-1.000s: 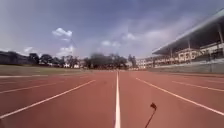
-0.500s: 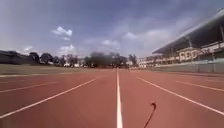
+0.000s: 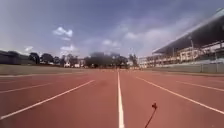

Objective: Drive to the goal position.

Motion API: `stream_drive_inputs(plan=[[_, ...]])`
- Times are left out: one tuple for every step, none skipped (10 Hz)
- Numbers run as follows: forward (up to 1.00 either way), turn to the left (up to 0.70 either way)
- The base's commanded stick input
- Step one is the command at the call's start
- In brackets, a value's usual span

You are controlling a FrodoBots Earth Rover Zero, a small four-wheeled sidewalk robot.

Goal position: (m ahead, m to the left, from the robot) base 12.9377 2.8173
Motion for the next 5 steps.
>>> stream_drive_inputs(plan=[[0.7,0.0],[0.7,0.0],[0.7,0.0],[0.7,0.0],[0.7,0.0]])
